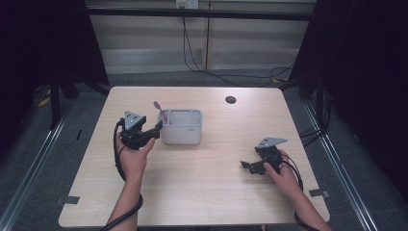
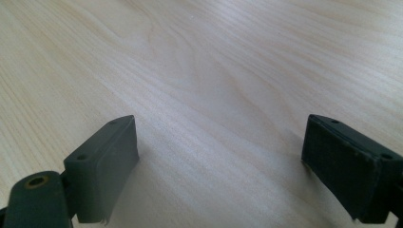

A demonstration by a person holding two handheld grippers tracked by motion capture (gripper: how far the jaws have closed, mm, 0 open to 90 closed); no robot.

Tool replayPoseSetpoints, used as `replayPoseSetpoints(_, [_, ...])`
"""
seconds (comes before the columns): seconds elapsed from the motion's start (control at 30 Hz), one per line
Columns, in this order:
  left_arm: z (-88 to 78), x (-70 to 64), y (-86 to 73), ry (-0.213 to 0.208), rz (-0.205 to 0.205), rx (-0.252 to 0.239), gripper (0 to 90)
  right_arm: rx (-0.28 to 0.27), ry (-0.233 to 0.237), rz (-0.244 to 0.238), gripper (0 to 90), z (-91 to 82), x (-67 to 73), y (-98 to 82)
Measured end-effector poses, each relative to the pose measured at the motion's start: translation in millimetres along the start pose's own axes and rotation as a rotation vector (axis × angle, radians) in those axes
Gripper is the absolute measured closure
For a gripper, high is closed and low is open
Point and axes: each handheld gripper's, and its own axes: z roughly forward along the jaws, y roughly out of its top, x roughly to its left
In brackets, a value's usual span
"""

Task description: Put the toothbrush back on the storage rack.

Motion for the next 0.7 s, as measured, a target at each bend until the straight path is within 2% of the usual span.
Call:
replayPoseSetpoints(0.33, [-12.2,8.0,-6.6,-0.001,0.01,0.024,33.2,0.0,0.0,0.001,11.3,0.0,0.0,0.0])
replayPoseSetpoints(0.7, [-19.0,15.8,-20.9,-0.008,-0.005,0.047,32.5,0.0,0.0,0.001,11.3,0.0,0.0,0.0])
